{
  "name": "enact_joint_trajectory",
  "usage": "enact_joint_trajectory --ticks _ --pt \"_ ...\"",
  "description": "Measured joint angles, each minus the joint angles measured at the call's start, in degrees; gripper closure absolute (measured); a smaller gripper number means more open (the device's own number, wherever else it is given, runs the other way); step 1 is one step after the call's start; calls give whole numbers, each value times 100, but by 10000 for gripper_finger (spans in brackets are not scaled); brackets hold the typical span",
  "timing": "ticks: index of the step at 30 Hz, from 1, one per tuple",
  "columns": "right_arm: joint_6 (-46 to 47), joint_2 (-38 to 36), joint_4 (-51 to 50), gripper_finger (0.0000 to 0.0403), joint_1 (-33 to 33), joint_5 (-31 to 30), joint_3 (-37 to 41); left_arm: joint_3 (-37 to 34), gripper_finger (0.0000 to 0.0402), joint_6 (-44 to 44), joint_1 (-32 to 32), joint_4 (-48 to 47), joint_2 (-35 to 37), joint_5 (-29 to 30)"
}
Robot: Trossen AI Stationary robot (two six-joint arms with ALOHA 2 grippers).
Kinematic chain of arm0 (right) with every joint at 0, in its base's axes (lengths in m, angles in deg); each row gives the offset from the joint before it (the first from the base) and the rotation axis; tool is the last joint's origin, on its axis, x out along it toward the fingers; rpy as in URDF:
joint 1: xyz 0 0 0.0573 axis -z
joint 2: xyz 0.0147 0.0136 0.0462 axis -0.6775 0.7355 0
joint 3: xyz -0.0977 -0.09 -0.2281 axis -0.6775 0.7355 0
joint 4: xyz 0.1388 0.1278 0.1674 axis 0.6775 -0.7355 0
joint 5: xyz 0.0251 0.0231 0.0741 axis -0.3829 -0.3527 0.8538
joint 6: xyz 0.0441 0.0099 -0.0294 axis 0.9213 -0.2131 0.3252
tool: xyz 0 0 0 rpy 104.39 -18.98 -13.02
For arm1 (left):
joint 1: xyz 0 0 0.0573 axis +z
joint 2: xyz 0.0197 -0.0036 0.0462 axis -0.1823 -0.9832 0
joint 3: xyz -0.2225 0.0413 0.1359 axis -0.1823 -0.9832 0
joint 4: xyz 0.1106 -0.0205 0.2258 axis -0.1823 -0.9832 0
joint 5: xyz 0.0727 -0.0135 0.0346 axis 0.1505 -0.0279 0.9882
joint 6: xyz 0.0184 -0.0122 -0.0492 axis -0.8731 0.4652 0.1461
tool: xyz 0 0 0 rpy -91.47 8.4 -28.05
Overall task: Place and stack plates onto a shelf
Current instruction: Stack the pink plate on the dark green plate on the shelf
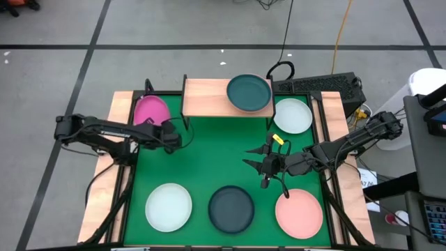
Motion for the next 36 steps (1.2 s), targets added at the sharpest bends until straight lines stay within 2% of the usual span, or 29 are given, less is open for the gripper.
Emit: enact_joint_trajectory --ticks 6,10,16,20,23,27,29,32,36 --pt "265 -2 78 271 -29 3 0 866 392 1441 -1092 -1610 276 568" --pt "301 0 153 271 -138 4 0 1402 392 1567 -1674 -1937 350 1214" --pt "218 -58 1209 271 -419 5 0 2203 392 171 -1836 -1432 296 2151" --pt "-217 -325 1737 271 -649 8 -4 2503 392 -1816 -1549 -179 289 2407" --pt "-323 -572 1901 271 -737 -1 -4 2548 392 -3796 -1209 1382 285 2091" --pt "-223 -921 1873 271 -818 -11 -4 2539 392 -6203 -727 3353 166 1160" --pt "-145 -1050 1849 271 -857 -13 -4 2537 392 -7160 -474 3979 36 607" --pt "-126 -1188 1849 271 -900 -11 -4 2529 393 -8171 -83 4727 -242 -187" --pt "-159 -1279 1821 271 -935 -13 -4 2528 393 -8830 427 5413 -725 -1332"
